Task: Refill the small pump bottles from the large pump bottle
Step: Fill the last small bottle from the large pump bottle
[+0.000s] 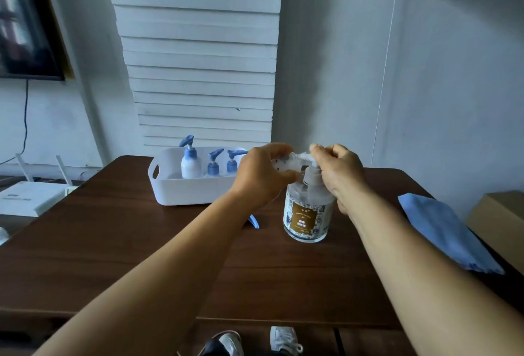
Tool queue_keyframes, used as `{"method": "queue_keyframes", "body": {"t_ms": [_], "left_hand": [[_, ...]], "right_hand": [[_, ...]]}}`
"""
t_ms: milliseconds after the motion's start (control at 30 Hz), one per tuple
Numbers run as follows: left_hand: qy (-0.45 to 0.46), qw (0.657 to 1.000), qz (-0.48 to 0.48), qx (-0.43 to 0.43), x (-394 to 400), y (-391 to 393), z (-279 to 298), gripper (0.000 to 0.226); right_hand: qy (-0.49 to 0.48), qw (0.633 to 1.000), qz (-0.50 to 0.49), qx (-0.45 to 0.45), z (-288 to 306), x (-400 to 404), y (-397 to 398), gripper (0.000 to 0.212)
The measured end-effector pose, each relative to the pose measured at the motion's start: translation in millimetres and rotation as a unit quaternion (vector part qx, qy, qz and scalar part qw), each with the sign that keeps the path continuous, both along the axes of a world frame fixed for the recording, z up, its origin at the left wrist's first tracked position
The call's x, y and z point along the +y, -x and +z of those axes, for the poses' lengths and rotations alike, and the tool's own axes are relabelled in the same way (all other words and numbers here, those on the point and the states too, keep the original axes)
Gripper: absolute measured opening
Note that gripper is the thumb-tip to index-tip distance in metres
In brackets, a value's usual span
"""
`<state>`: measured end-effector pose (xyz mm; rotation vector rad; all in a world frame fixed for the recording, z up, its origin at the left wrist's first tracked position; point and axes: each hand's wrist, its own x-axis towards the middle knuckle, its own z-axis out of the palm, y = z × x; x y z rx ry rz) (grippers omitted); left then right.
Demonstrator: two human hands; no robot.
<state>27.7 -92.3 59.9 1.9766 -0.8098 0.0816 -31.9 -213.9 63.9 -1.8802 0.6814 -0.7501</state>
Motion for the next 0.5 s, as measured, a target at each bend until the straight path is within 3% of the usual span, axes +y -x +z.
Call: {"method": "queue_keyframes", "body": {"t_ms": [200,367,500], "left_hand": [[0.000,1.000,-0.002,-0.027,-0.4,-2.0,11.1,0.047],[-0.013,1.000,0.002,-0.015,-2.1,-3.1,0.4,0.048],[0.003,1.000,0.000,-0.016,0.5,-3.0,7.0,0.047]], "right_hand": [[0.036,0.998,0.037,0.032,23.8,-10.2,3.6,0.031],[-0.013,1.000,0.011,0.010,1.2,-4.5,-1.7,0.031],[0.024,0.999,0.018,0.016,18.8,-6.4,-0.7,0.031]]}}
